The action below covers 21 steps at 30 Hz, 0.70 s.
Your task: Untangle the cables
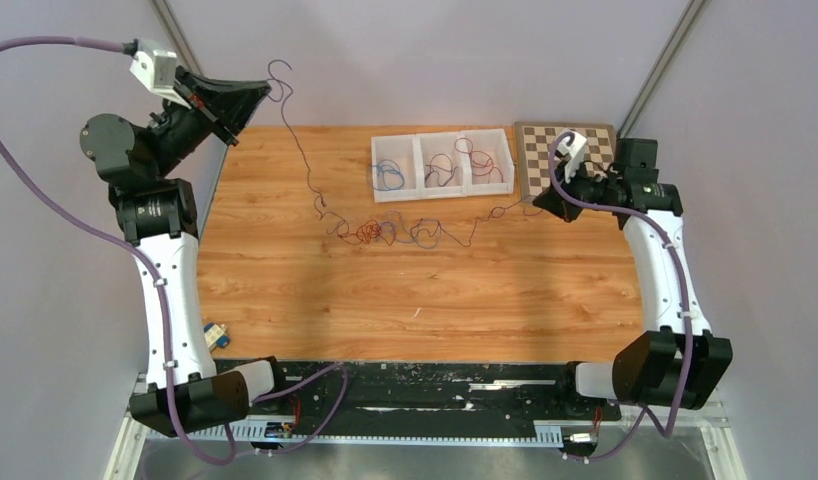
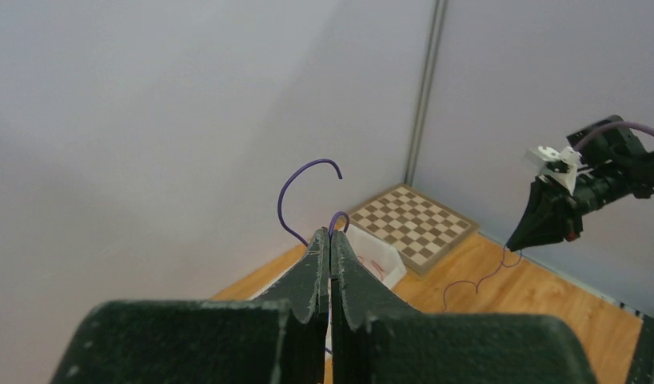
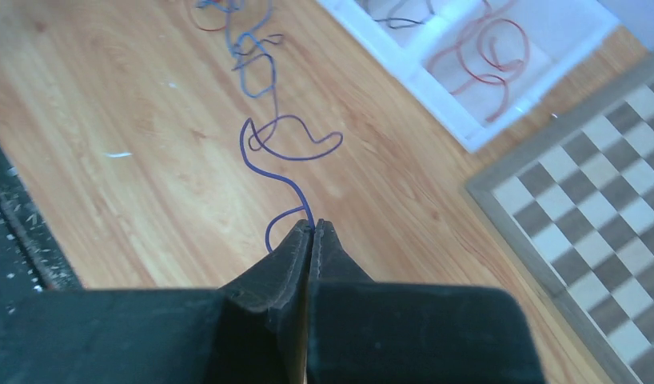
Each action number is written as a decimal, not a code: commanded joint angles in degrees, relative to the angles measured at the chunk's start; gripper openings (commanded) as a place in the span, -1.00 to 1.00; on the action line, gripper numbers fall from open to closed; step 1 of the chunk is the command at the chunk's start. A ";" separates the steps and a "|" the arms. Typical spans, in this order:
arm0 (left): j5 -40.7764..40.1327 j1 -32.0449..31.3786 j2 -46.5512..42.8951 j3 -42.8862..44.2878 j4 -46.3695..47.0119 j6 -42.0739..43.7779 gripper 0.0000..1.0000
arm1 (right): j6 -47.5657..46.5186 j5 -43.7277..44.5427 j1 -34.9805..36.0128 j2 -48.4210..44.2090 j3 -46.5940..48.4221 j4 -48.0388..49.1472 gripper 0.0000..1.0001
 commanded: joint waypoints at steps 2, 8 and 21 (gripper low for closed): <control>4.14 -3.56 -3.09 -5.37 -8.12 7.26 -1.00 | 5.86 -5.12 7.51 -4.25 3.12 1.41 -1.00; 1.00 -3.92 -6.18 -16.94 -24.21 24.27 -1.00 | 13.87 -2.54 13.10 -3.81 9.05 6.30 -1.00; -10.83 -4.09 0.56 -25.42 -43.52 41.10 -1.00 | 4.11 10.15 21.20 9.49 -5.19 2.36 -1.00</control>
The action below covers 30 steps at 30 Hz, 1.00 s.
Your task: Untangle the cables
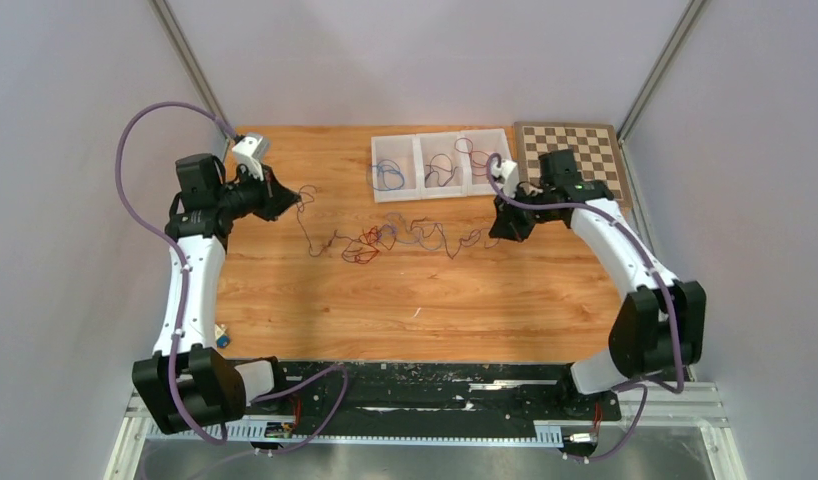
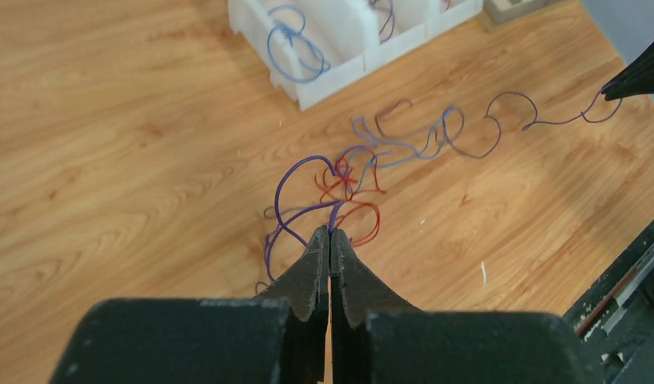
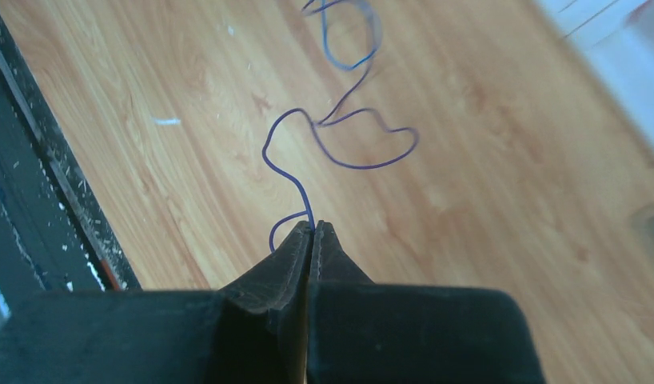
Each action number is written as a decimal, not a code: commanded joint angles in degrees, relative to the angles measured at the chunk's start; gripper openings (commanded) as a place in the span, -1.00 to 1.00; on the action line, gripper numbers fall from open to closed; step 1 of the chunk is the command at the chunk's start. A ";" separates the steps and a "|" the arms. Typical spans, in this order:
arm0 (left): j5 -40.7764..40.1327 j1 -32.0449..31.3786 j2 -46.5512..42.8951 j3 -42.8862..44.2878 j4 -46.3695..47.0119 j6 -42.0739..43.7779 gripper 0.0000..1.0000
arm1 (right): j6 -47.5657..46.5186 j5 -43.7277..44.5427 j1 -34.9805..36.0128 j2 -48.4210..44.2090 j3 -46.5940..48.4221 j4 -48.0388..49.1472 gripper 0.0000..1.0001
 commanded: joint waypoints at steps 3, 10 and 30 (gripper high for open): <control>-5.02 -0.35 3.33 -2.07 -8.79 8.01 -1.00 | -2.54 4.83 5.93 7.82 -0.72 0.44 -1.00; -5.00 -2.92 8.25 -4.14 -11.25 11.99 -0.89 | -1.54 6.87 6.48 15.48 3.93 -1.72 0.24; -17.44 -15.65 28.52 -1.85 -0.29 4.12 0.87 | 13.38 14.11 20.43 33.77 22.25 15.55 0.96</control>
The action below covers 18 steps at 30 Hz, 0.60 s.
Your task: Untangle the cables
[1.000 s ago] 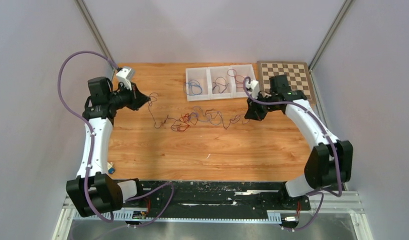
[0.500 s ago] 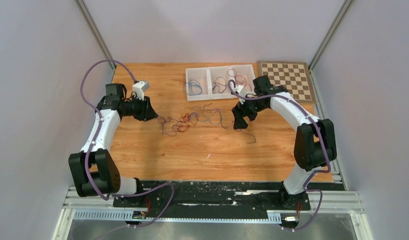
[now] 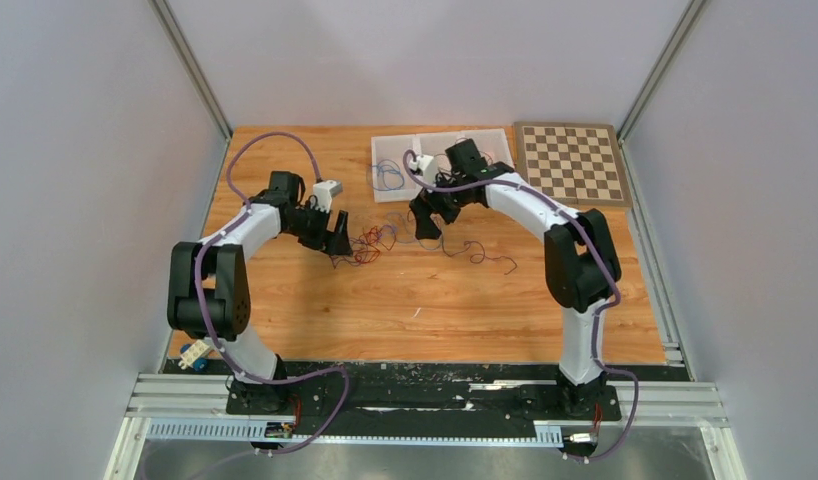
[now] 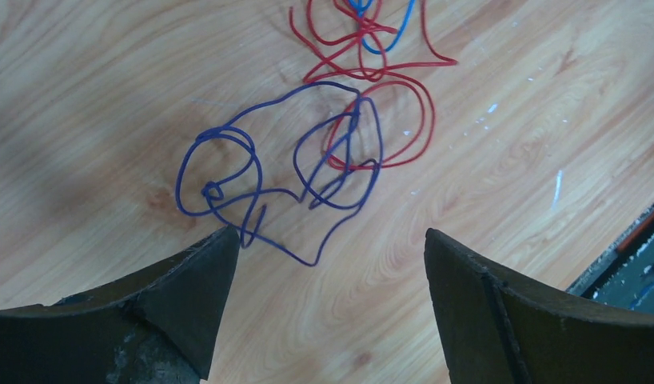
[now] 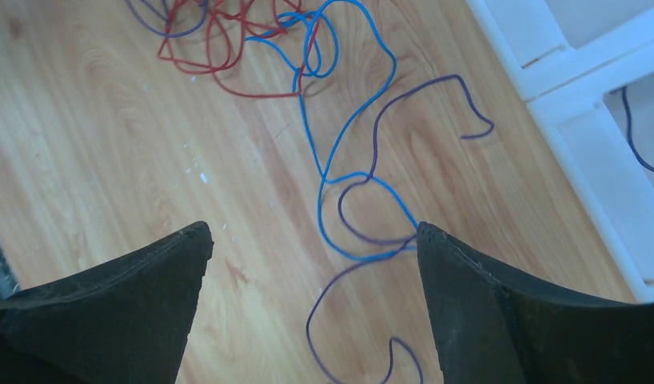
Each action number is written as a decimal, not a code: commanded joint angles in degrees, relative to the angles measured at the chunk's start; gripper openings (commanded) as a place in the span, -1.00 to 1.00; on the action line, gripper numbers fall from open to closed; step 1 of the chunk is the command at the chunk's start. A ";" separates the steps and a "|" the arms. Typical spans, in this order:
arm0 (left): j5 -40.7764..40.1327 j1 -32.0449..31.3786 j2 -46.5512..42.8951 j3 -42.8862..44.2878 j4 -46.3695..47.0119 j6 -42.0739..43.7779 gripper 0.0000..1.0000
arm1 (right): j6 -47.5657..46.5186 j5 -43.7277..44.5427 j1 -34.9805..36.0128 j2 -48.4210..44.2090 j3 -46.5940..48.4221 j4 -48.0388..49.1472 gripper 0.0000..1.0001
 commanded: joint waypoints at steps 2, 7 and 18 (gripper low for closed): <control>-6.36 -2.08 4.77 2.89 6.28 -4.93 0.88 | 4.06 9.59 4.67 5.32 3.21 7.88 0.96; -11.69 -5.85 8.87 4.78 7.17 -8.18 0.70 | 4.83 18.58 8.31 9.30 2.95 10.83 0.89; -13.84 -3.45 2.37 5.99 3.43 -7.72 -0.95 | -4.79 33.05 7.53 9.67 -10.14 12.28 -0.60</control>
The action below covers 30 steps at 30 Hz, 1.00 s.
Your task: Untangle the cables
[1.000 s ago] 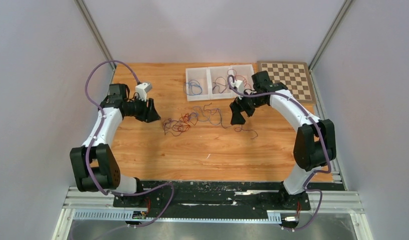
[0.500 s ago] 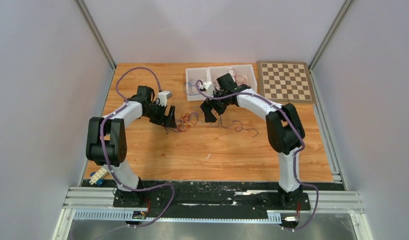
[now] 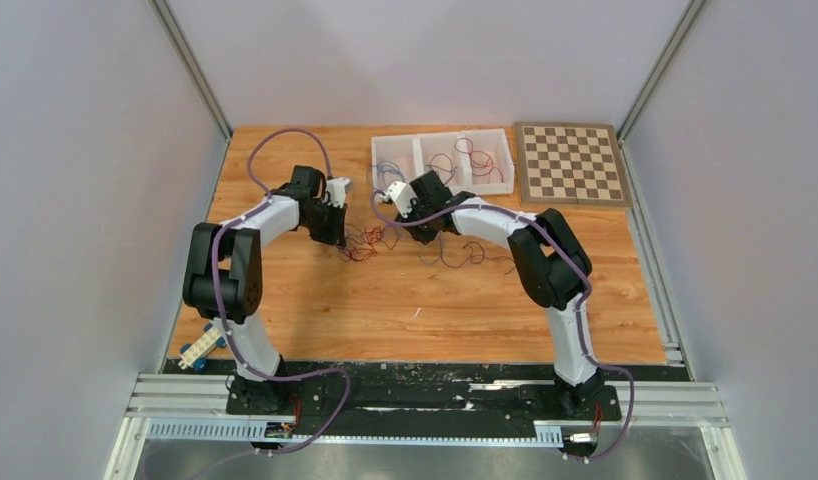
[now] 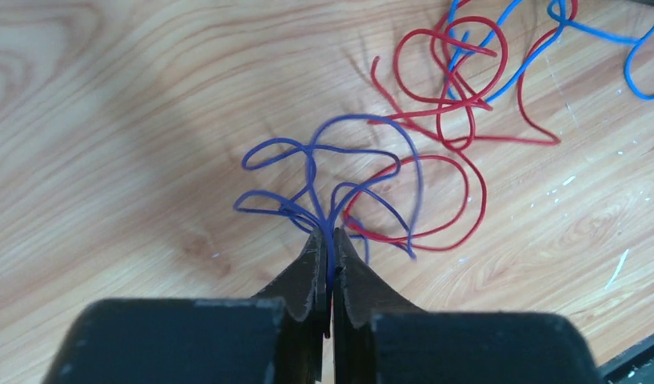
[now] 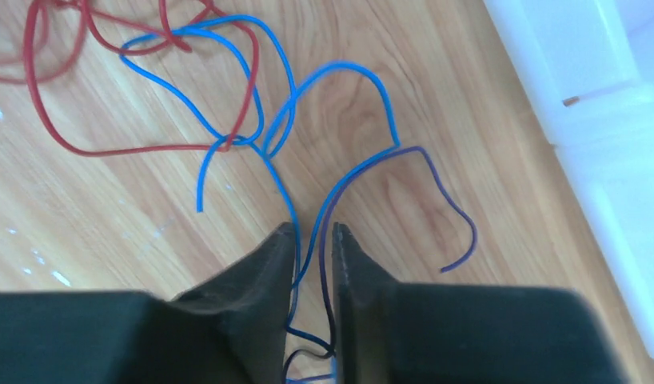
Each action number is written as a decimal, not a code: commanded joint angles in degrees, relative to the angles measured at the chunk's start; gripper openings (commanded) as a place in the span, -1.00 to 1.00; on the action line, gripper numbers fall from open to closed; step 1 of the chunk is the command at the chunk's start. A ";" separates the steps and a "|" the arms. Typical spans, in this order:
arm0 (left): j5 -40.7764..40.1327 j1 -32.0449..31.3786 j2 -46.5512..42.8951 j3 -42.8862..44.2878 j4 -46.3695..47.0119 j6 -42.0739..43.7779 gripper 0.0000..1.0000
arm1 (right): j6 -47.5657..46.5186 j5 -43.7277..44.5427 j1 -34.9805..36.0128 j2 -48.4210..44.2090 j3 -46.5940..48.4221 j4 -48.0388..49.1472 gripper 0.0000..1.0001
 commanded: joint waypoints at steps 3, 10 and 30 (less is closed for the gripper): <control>0.58 7.81 -14.08 0.70 -2.29 2.78 -1.00 | -8.83 12.08 -5.56 -5.50 -14.78 -2.13 -1.00; 2.38 25.01 -18.68 8.54 -5.25 6.65 -1.00 | -16.66 12.46 -15.90 -15.07 -29.21 -2.46 -1.00; 14.23 11.06 -13.57 23.60 4.75 -3.25 -1.00 | -18.24 -14.79 -24.35 -28.73 -28.26 -13.31 -1.00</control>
